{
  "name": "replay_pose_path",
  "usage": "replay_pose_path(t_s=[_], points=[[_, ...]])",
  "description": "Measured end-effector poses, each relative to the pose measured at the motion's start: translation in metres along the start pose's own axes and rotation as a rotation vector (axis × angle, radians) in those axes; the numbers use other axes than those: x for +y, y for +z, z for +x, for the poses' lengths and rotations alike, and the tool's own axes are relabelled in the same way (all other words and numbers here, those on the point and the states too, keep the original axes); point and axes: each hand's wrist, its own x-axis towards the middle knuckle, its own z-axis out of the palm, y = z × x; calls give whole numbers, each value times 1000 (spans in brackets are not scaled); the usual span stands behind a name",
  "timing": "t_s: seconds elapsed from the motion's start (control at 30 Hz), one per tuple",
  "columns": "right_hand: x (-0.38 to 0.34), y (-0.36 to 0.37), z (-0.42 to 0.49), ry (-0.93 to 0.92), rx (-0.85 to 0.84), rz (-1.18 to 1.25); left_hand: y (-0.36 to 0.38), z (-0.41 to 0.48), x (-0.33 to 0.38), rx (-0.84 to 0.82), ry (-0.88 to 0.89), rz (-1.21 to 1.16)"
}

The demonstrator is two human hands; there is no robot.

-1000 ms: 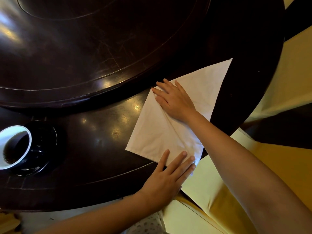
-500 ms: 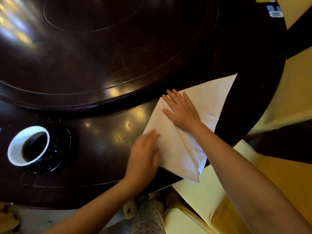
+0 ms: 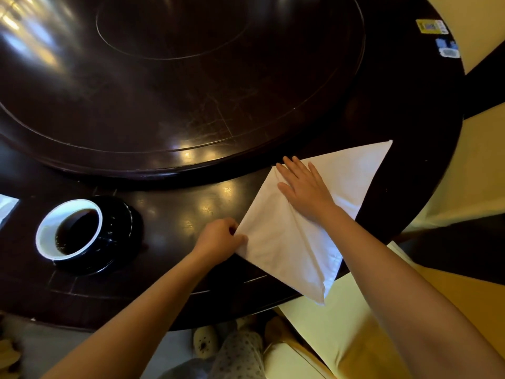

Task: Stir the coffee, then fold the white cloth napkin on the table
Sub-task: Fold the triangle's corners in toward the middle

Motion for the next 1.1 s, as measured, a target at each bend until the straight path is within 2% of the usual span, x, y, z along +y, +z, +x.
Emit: replay_pose_path(t_s=[0.1, 0.27, 0.33, 0.43, 0.53, 0.63, 0.7, 0.83, 0.93, 1.0, 1.1], points=[[2, -7, 0, 9, -25, -12, -14, 2, -10, 38, -44, -90], [-19, -14, -5, -26, -35, 13, -49, 9, -44, 311, -101, -27], [-35, -10, -11, -62, -67, 19, -52, 8, -51, 407, -108, -77], [-50, 5, -26, -82, -114, 9, -44, 8, -56, 543, -32, -125], [-51, 21, -40, -47, -96, -81, -34, 7, -59, 621, 61, -65], [-51, 27, -44, -17, -82, -111, -22, 3, -61, 672, 171, 175], [-51, 26, -42, -14, -79, -89, -3, -3, -59, 645, 303, 346], [-62, 11, -40, 15, -49, 14, 58, -25, -54, 420, 440, 456], [-94, 6, -46, -281, -132, -2, 78, -29, -59, 377, 409, 512], [-103, 17, -44, -374, -200, -41, 79, -27, -61, 385, 401, 553], [-85, 20, -24, -223, -161, -53, 78, -28, -60, 367, 387, 559]])
